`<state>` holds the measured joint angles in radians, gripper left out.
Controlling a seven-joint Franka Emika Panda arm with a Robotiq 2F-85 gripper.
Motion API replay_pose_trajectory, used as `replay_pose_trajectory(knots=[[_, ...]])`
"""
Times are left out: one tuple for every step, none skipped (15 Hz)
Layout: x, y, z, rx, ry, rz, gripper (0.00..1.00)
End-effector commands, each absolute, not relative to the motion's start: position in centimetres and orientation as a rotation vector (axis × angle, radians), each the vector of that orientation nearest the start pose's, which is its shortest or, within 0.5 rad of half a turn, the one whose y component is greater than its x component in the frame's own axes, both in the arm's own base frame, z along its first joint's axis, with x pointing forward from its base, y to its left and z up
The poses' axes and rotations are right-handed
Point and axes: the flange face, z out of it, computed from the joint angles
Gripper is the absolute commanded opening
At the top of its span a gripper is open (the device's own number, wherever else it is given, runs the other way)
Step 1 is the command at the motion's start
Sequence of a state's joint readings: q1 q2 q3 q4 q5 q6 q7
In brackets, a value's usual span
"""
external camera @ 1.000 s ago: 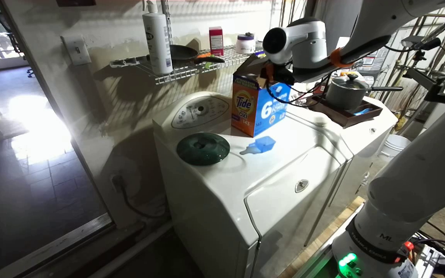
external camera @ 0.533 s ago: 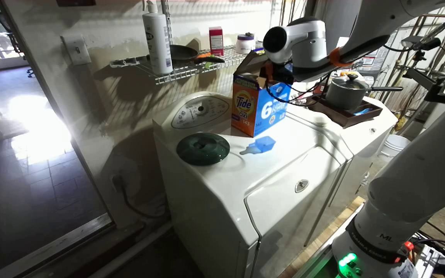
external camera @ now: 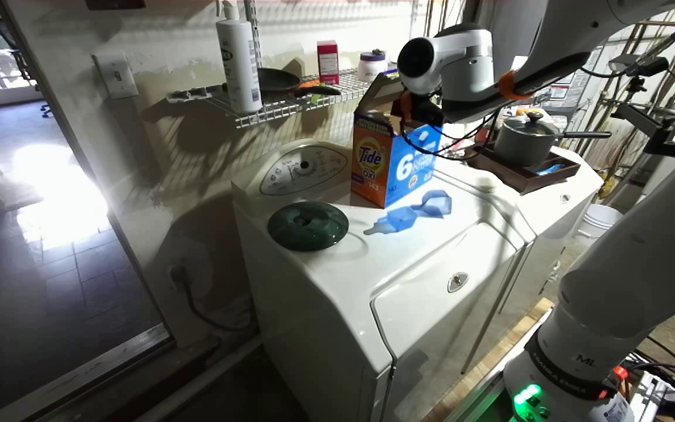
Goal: Pick up the blue scoop from the shelf and place it in the washing powder box on top of the washing machine
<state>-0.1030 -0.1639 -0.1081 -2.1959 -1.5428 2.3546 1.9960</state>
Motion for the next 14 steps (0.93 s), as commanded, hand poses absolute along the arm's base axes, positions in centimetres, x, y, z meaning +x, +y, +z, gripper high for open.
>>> replay_pose_trajectory(knots=[[52.4, -12.6, 50.1, 1.874, -1.254, 1.387, 1.0], [52.3, -12.3, 50.1, 1.898, -1.281, 1.377, 1.0], [52.2, -11.9, 50.2, 1.934, -1.296, 1.354, 1.0], [51.9, -11.1, 50.6, 1.965, -1.326, 1.339, 1.0], [51.7, -10.7, 50.8, 1.983, -1.335, 1.302, 1.0], [51.3, -9.9, 51.0, 2.008, -1.347, 1.25, 1.0], [50.9, -9.1, 50.8, 2.037, -1.351, 1.176, 1.0], [50.7, -8.4, 51.0, 2.065, -1.343, 1.134, 1.0], [50.3, -7.5, 50.9, 2.109, -1.299, 1.081, 1.0], [50.0, -6.9, 51.2, 2.135, -1.286, 1.046, 1.0], [49.5, -6.2, 51.3, 2.161, -1.265, 1.013, 1.0], [49.0, -5.7, 51.5, 2.183, -1.252, 0.993, 1.0], [48.6, -5.2, 51.7, 2.214, -1.227, 0.978, 1.0], [48.1, -4.7, 51.7, 2.252, -1.197, 0.973, 1.0]])
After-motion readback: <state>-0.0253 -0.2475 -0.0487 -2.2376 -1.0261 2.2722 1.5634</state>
